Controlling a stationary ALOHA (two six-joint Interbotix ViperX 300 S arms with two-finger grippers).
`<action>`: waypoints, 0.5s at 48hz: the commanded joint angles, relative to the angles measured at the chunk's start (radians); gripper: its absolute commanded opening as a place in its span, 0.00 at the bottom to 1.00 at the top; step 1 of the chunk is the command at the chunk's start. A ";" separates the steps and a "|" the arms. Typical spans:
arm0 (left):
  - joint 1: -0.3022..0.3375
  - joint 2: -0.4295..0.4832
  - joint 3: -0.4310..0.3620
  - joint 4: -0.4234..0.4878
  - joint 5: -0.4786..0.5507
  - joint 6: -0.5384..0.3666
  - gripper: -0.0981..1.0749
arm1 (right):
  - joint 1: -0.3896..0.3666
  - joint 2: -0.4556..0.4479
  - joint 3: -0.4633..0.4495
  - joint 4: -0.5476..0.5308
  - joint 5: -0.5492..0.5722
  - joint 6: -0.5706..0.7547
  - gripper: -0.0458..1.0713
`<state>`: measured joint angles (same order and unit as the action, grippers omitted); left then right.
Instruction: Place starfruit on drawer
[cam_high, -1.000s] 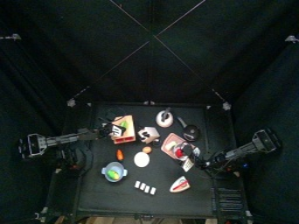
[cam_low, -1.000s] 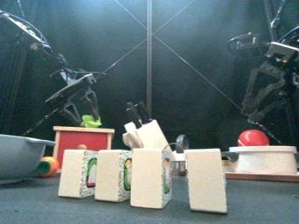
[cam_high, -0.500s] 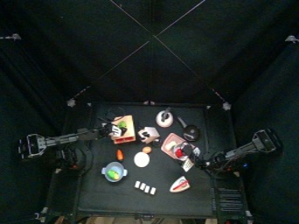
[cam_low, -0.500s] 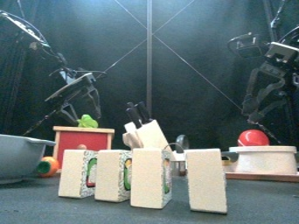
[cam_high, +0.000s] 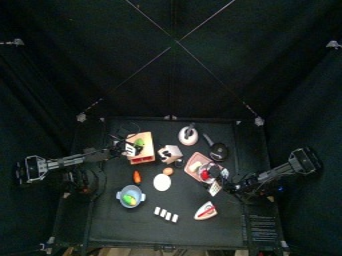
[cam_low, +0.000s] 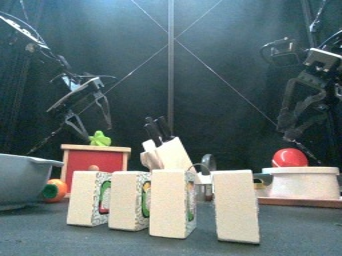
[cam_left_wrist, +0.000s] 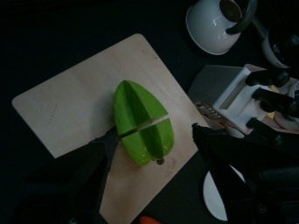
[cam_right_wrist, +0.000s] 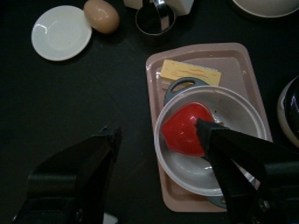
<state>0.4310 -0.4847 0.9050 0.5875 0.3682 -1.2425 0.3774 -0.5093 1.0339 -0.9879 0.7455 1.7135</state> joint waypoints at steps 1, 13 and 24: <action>0.000 -0.012 -0.011 0.005 -0.003 0.000 0.94 | 0.000 -0.011 -0.008 -0.002 -0.002 -0.002 0.92; 0.000 -0.021 -0.008 0.005 -0.002 0.000 0.94 | 0.002 -0.011 -0.008 0.003 -0.002 -0.002 0.92; 0.000 -0.023 -0.006 0.005 0.000 0.002 0.94 | 0.002 -0.011 -0.008 0.003 -0.002 -0.002 0.92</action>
<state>0.4310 -0.5047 0.9112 0.5875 0.3712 -1.2425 0.3774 -0.5093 1.0354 -0.9817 0.7455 1.7135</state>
